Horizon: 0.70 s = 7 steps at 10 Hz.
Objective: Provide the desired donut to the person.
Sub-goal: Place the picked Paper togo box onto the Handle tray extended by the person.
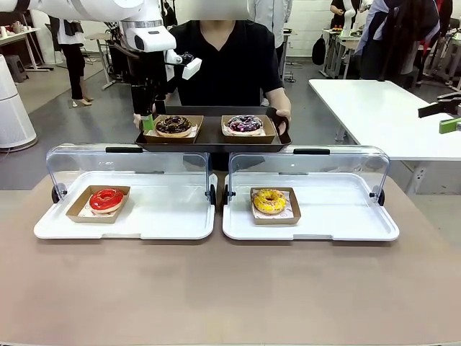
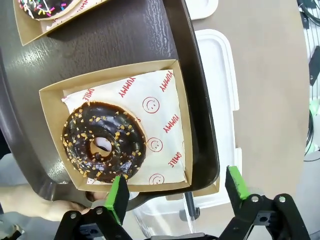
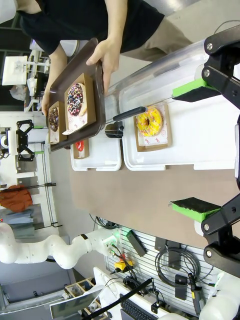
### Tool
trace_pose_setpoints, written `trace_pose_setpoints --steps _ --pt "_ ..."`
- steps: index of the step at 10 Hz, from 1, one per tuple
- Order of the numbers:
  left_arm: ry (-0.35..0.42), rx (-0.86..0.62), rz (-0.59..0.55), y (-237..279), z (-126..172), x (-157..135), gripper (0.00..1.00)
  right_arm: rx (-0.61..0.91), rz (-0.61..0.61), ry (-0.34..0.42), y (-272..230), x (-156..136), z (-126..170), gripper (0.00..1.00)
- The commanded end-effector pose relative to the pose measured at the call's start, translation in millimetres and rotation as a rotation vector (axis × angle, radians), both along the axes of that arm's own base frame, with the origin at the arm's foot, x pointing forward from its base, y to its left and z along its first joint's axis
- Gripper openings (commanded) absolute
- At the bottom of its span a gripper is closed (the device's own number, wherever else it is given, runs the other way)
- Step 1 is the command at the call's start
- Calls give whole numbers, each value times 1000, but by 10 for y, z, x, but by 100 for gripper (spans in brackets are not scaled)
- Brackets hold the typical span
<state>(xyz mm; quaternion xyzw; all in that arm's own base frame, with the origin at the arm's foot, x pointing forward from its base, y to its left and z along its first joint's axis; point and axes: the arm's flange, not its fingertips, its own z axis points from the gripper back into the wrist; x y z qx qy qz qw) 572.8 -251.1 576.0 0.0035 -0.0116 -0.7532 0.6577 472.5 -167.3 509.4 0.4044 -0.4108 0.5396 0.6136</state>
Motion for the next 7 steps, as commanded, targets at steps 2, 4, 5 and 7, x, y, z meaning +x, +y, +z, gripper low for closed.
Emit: trace_pose_setpoints --steps 2,4,5,7 --pt "-1 -5 -36 62 96 -133 100 7 7 2 6 -6 2 100" --pt "-27 -48 -42 360 226 -638 100 7 7 2 6 -6 2 100" --pt "-69 -70 -57 559 283 -936 100 7 7 2 6 -6 2 100" --pt "-118 -99 -47 950 199 -1489 100 7 7 2 6 -6 2 100"
